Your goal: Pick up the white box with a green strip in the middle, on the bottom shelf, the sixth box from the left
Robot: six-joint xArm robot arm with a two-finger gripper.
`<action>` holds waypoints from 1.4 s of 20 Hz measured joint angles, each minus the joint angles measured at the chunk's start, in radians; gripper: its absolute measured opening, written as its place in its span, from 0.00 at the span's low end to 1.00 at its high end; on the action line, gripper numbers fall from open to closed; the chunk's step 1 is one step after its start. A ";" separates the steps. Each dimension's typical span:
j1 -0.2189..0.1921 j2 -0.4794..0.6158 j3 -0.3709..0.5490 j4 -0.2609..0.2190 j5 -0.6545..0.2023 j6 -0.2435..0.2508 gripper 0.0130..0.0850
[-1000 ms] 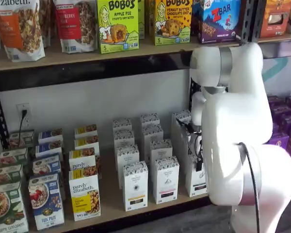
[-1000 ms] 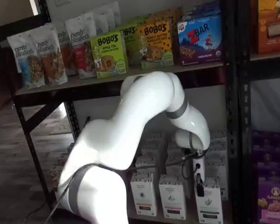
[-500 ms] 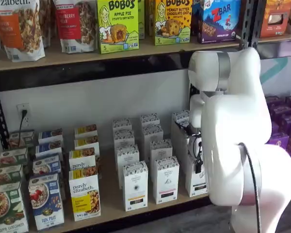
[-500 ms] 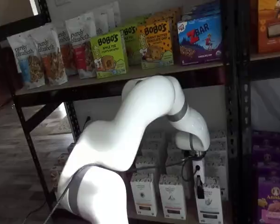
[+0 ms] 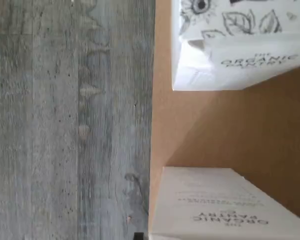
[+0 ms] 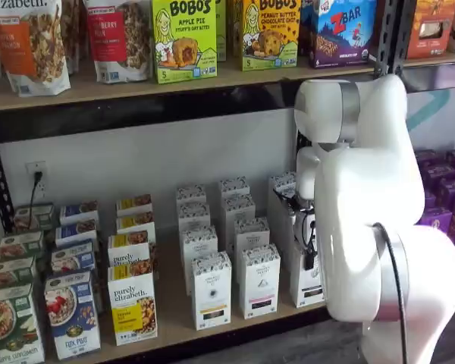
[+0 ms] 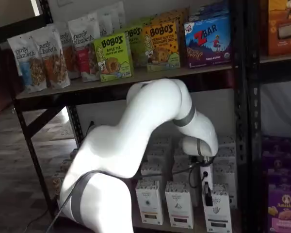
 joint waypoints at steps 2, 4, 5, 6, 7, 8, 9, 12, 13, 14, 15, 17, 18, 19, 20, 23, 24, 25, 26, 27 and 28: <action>-0.001 -0.002 0.003 -0.001 -0.002 0.000 0.72; -0.001 -0.005 0.006 0.000 0.000 -0.001 0.67; -0.001 -0.007 0.008 0.000 0.001 -0.001 0.61; -0.002 -0.009 0.011 -0.001 0.001 -0.001 0.61; -0.002 -0.011 0.014 -0.003 -0.002 0.001 0.61; -0.003 -0.014 0.020 -0.005 -0.006 0.002 0.61; -0.004 -0.018 0.027 -0.009 -0.014 0.005 0.61; -0.006 -0.029 0.047 -0.020 -0.027 0.012 0.61; -0.007 -0.033 0.053 -0.021 -0.027 0.012 0.61; -0.008 -0.037 0.058 -0.022 -0.027 0.012 0.61; -0.009 -0.041 0.064 -0.021 -0.027 0.011 0.61; -0.011 -0.050 0.076 -0.015 -0.027 0.003 0.56; -0.012 -0.055 0.084 -0.009 -0.031 -0.003 0.50; -0.012 -0.059 0.090 -0.007 -0.035 -0.005 0.50; -0.012 -0.063 0.097 -0.016 -0.038 0.003 0.50; -0.012 -0.085 0.135 -0.036 -0.066 0.021 0.50; -0.012 -0.093 0.150 -0.043 -0.078 0.028 0.50; -0.011 -0.103 0.171 -0.053 -0.095 0.038 0.50; -0.010 -0.116 0.195 -0.064 -0.117 0.049 0.50; -0.009 -0.126 0.219 -0.075 -0.139 0.061 0.50; -0.009 -0.140 0.247 -0.089 -0.167 0.074 0.50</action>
